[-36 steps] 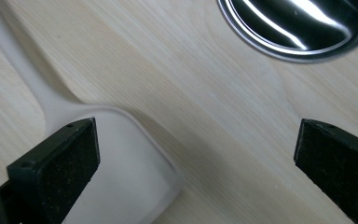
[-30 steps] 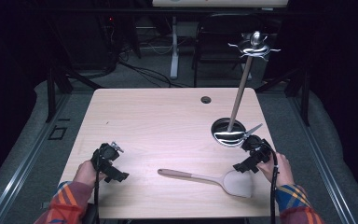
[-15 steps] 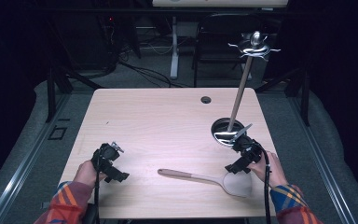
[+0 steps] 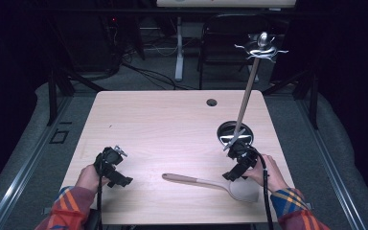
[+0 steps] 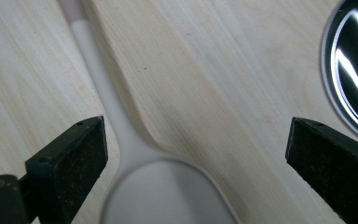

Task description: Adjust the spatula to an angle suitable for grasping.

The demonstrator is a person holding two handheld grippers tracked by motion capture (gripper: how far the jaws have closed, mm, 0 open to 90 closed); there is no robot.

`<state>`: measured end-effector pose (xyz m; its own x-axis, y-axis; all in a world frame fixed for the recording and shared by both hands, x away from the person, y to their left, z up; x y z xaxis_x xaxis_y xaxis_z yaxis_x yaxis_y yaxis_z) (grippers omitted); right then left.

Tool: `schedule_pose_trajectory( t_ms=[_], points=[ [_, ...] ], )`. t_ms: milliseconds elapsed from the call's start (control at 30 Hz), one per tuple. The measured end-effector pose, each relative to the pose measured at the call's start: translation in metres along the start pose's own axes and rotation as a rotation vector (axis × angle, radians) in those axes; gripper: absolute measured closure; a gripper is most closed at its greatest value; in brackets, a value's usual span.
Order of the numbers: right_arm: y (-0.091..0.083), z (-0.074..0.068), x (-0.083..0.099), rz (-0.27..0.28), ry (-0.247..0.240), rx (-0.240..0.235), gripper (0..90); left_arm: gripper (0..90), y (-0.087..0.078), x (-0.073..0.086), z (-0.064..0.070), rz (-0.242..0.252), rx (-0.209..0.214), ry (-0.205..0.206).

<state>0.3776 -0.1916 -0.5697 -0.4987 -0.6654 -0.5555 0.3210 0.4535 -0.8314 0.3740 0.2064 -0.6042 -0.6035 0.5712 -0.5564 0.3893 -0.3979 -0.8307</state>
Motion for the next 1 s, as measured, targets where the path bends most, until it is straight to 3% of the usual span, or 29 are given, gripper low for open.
schedule_pose_trajectory(
  t_ms=[233, 400, 667, 700, 800, 1000],
  points=[
    [0.017, -0.018, -0.008, -0.032, -0.048, -0.063, 5.0, 0.0, -0.001, 0.001, -0.001, -0.002, -0.002, -0.001],
    [0.022, -0.022, -0.011, -0.022, -0.063, -0.068, 5.4, 0.0, -0.001, 0.0, -0.001, 0.001, -0.002, 0.0],
    [0.034, -0.033, -0.009, -0.072, -0.097, -0.079, 2.4, 0.0, -0.001, 0.0, -0.001, 0.004, -0.003, -0.001],
    [0.034, -0.036, -0.009, -0.081, -0.113, -0.075, 12.5, 0.0, -0.001, 0.0, -0.001, 0.001, -0.002, -0.001],
    [0.036, -0.04, -0.01, -0.066, -0.119, -0.091, 15.4, 0.0, -0.002, 0.001, -0.001, -0.002, -0.003, -0.004],
    [0.039, -0.045, -0.012, -0.087, -0.166, -0.085, 35.4, 0.0, -0.002, 0.001, -0.001, 0.002, -0.004, -0.008]
  ],
)
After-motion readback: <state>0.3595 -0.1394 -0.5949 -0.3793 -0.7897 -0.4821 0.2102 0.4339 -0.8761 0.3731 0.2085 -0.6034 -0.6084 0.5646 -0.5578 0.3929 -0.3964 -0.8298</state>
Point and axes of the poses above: each handheld gripper's, and its own axes: y roughly forward along the jaws, x roughly out of its underside, z roughly to its right, the point moved 7 cm from there along y, roughly forward along the jaws, and after that the axes turned 14 degrees about z, right-handed, at the moved point
